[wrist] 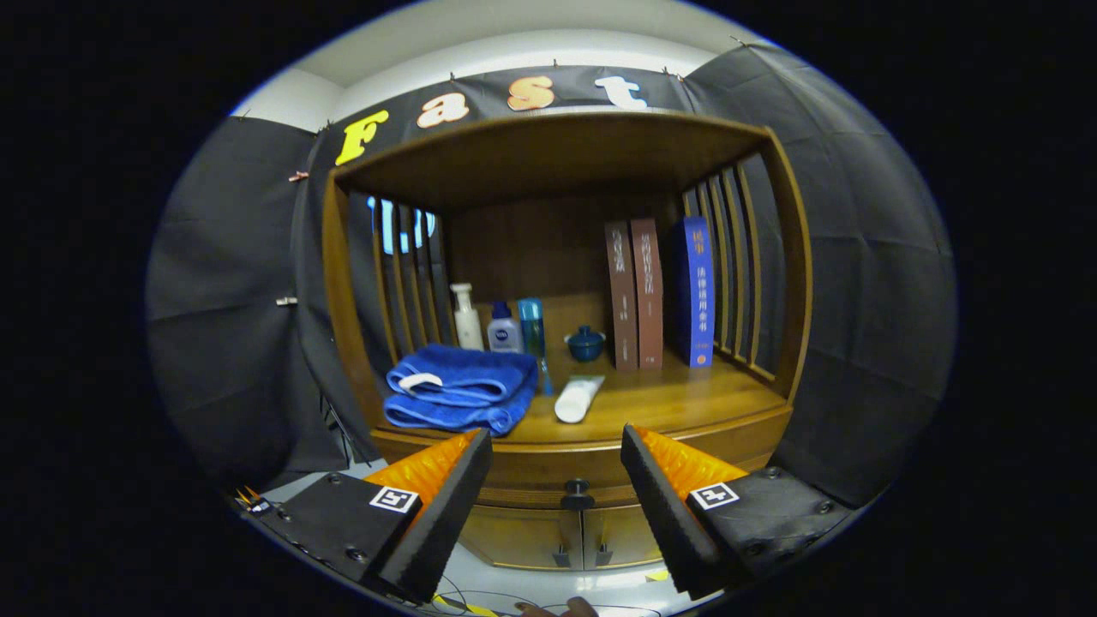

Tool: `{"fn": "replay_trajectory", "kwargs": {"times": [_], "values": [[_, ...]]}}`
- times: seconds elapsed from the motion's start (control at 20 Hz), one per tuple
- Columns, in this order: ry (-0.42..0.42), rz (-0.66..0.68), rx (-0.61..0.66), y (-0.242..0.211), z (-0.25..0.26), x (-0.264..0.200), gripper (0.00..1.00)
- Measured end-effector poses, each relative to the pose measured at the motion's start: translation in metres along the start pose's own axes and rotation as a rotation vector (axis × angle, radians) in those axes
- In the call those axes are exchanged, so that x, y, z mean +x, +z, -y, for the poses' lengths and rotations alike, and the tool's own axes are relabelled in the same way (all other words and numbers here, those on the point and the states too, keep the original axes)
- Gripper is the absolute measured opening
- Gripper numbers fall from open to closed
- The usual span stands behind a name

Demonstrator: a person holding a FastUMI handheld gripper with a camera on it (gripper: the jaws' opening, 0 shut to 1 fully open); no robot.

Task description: Pull open the drawer, take out the items inside it, and place them on the countertop above the cabinet.

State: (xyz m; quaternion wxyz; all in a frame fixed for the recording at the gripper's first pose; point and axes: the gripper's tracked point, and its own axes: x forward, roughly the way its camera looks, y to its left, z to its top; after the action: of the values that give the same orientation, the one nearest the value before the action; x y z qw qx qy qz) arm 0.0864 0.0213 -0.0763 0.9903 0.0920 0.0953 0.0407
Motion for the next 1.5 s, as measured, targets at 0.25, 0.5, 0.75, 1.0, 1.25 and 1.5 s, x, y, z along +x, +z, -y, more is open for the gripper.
{"fn": "replay_trajectory", "kwargs": {"times": [0.25,0.5,0.75,1.0,1.25,1.5], "values": [[0.020,0.033,-0.007,0.044,-0.009,-0.054,0.99],[0.008,0.092,-0.042,0.069,-0.008,-0.086,0.99],[0.019,0.142,-0.022,0.089,-0.012,-0.098,0.99],[0.005,0.155,-0.039,0.093,-0.007,-0.098,0.99],[0.012,0.145,-0.029,0.095,-0.008,-0.096,0.99],[0.001,0.165,-0.034,0.097,-0.006,-0.101,0.99]]}}
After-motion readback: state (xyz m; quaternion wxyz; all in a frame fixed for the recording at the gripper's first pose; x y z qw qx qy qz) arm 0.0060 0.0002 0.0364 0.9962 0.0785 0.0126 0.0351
